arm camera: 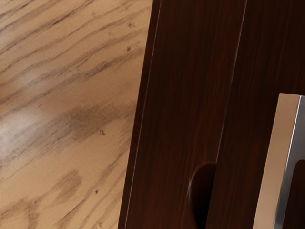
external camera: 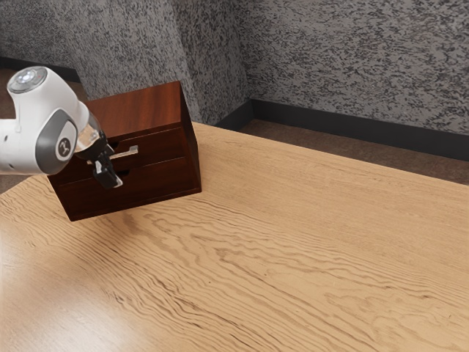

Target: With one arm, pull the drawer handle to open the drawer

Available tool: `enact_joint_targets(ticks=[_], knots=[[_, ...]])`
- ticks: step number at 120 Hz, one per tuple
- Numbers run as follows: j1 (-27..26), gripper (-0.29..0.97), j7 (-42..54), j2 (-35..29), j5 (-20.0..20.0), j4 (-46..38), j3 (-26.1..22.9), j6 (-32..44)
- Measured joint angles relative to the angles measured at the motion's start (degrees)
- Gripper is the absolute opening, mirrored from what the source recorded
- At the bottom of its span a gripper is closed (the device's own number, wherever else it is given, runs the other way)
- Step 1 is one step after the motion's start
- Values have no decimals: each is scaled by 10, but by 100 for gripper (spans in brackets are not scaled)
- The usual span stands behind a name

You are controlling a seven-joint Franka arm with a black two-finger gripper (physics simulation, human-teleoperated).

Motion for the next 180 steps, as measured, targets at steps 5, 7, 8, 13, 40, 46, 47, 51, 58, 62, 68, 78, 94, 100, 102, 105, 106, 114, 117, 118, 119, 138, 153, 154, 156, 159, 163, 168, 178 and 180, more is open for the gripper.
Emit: enact_joint_targets(ticks=[5,7,8,13,40,46,47,51,58,62,68,78,94,100,102,105,106,114,117,118,119,138,153,154,156,159,163,168,178,180], knots=[[0,65,0,0,0,0,0,0],[0,64,0,0,0,0,0,0],[0,64,0,0,-1,0,0,0],[0,62,0,-1,-1,0,0,0],[0,45,-1,-9,-2,0,0,-5],[0,40,-1,-10,-2,0,0,-6],[0,40,-1,-10,-2,0,0,-6],[0,36,-1,-12,-2,0,0,-7],[-1,29,-2,-16,-2,0,2,-11],[-2,25,-2,-18,-2,0,2,-14],[-2,19,-2,-21,-2,0,2,-18],[-2,10,-2,-24,-2,0,3,-24],[-3,-1,-3,-32,-2,-4,3,-31],[-5,-4,-3,-35,-3,-5,3,-35],[-5,-5,-3,-35,-3,-5,3,-36],[-5,-5,-3,-37,-3,-5,3,-39],[-5,-6,-3,-38,-3,-6,3,-39],[-5,-8,-3,-45,-4,-12,1,-45],[-7,-8,-3,-47,-5,-16,2,-47],[-7,-8,-3,-47,-5,-17,2,-47],[-8,-8,-3,-49,-5,-20,2,-48],[-13,-10,0,-77,-8,-55,2,-52],[-18,-10,1,-106,-8,-85,0,-54],[-19,-10,2,-107,-8,-87,0,-54],[-21,-10,2,-111,-8,-91,0,-54],[-23,-10,2,-117,-8,-97,0,-54],[-27,-11,3,-123,-8,-105,-1,-54],[-31,-11,3,-132,-7,-115,-2,-54],[-39,-11,3,-147,-4,-133,-2,-54],[-40,-11,4,-150,-1,-136,-2,-54]])
